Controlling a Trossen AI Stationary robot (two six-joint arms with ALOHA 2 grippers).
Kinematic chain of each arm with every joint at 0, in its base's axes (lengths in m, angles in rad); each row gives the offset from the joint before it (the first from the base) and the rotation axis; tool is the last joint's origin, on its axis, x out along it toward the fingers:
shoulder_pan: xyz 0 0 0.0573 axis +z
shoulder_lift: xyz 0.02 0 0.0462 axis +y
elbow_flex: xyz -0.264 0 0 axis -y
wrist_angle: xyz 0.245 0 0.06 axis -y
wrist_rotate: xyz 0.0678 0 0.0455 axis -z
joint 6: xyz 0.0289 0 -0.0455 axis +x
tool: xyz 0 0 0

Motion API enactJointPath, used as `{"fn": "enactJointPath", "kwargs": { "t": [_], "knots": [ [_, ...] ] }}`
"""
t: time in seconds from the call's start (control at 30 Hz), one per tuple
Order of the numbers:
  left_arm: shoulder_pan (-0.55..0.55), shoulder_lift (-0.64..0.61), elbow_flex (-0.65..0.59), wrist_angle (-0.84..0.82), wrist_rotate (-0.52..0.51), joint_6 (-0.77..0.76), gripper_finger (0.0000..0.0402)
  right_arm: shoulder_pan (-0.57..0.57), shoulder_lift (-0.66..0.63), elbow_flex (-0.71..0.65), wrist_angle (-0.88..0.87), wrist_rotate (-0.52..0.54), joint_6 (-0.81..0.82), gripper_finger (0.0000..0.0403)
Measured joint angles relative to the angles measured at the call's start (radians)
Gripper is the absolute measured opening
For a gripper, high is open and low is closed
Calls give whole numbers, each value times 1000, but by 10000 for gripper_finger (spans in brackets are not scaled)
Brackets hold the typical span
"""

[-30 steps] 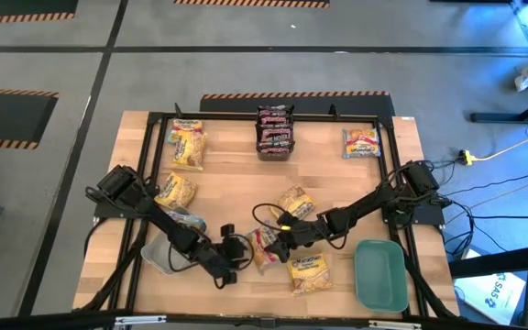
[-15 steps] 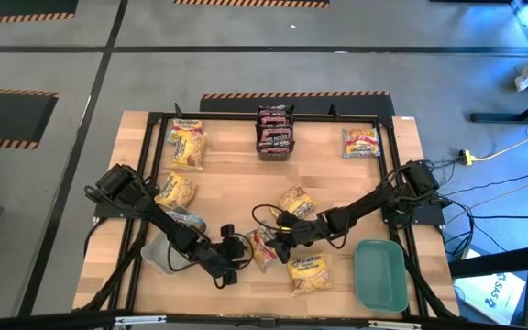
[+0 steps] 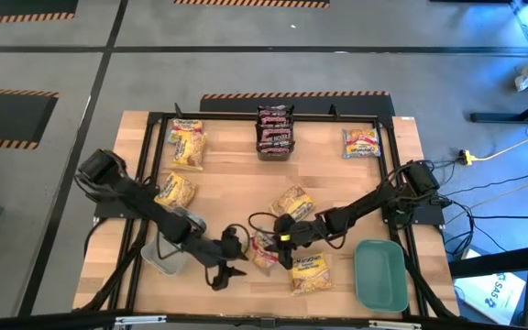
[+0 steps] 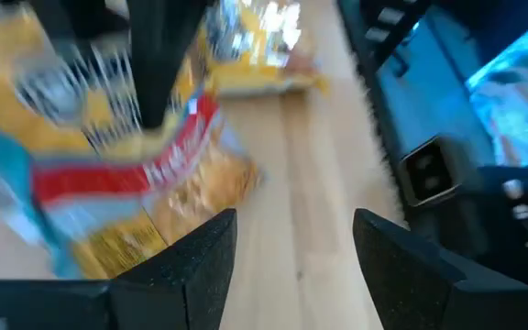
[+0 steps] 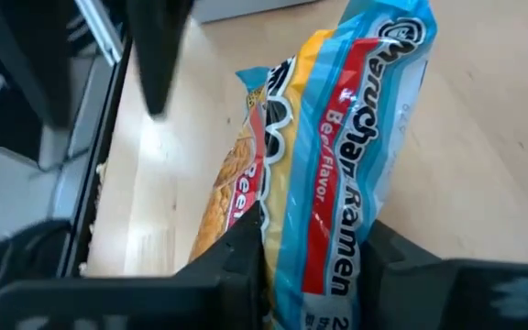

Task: Sort Maruchan noodles
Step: Put the bottom blue noodle pack into the gray bin

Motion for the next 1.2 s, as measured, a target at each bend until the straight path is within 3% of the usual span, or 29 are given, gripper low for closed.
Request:
{"fn": "enactJointPath", "kwargs": {
  "t": [0.1, 0.33, 0.63, 0.9, 1.03, 1.2],
  "knots": [
    [9, -75, 0, -52, -9, 25, 213, 11, 0, 51, -78, 7, -71, 89],
    [44, -200, 0, -134, -164, 77, 213, 34, 0, 220, -370, 55, -250, 79],
    [126, -174, 0, -88, -52, 106, 230, 31, 0, 429, -722, 106, -394, 87],
    [178, -172, 0, -58, -50, 162, 235, 13, 1, 448, -739, 54, -416, 84],
    [203, -168, 0, -59, 1, 159, 235, 8, 6, 448, -739, 54, -416, 82],
    [208, -97, 88, -164, 47, 159, 235, 3, 6, 448, -738, 53, -413, 80]
  ]
}}
